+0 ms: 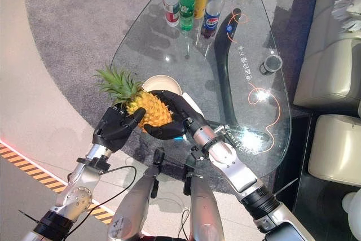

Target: Pick up the fruit to the plate

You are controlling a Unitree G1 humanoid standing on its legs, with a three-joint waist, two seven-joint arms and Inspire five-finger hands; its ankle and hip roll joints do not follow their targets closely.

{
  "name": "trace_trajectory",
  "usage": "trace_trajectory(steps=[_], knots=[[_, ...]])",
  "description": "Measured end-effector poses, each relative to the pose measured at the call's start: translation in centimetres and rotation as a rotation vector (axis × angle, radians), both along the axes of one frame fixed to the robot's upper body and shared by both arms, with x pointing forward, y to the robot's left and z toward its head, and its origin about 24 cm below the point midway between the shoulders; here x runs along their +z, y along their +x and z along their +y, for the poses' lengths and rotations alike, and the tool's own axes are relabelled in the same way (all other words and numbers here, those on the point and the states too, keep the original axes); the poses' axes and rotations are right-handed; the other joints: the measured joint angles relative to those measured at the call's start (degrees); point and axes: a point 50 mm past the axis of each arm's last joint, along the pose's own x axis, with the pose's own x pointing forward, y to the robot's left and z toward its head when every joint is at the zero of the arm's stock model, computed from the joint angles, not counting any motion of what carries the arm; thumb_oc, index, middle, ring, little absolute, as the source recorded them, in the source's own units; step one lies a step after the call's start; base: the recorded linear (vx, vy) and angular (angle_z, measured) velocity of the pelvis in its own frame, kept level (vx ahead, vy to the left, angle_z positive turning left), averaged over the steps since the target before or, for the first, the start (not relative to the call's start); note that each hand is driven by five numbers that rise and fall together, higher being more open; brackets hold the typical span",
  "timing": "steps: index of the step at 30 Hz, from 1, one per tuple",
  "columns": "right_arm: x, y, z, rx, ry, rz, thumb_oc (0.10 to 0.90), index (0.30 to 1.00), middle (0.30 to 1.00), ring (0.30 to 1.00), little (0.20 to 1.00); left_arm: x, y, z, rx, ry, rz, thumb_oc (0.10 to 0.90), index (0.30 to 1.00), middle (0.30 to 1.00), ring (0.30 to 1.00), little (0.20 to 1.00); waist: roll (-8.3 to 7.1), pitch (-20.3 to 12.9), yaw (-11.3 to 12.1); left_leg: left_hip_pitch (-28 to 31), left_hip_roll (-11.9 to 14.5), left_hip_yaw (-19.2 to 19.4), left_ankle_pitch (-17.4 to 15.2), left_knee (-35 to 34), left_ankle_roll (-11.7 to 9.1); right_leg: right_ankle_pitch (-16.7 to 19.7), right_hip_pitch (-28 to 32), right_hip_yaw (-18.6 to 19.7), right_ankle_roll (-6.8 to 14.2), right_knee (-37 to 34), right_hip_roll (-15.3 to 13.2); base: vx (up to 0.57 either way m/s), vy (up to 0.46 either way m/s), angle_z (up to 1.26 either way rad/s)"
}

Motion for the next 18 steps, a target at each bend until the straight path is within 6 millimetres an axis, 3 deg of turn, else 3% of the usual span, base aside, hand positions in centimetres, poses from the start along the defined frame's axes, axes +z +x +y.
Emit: trace_trajectory(steps=[8, 18], knots=[[0.6, 0.2, 0.5, 0.048, -0.03, -0.013, 0.1, 0.3, 0.3, 0.3, 0.2, -0.7, -0.4, -0.2, 0.023, -0.244, 0.039, 0.8, 0.9, 0.9, 0.9, 0.9, 0.0, 0.0, 0.14, 0.02, -0.01, -0.01, 0.0, 0.0, 0.0, -0.05, -0.02, 0.06, 0.02, 0.07, 0.04, 0.0, 0.0, 0.0], [1.2, 0.5, 0.8, 0.062, -0.039, -0.021, 0.1, 0.3, 0.3, 0.3, 0.2, -0.6, -0.3, -0.5, 0.046, -0.304, 0.031, 0.8, 0.9, 0.9, 0.9, 0.9, -0.08, 0.02, 0.29, -0.02, -0.02, -0.06, 0.0, -0.06, -0.01, -0.09, -0.03, -0.04, 0.06, 0.02, 0.04, 0.0, 0.0, 0.0]])
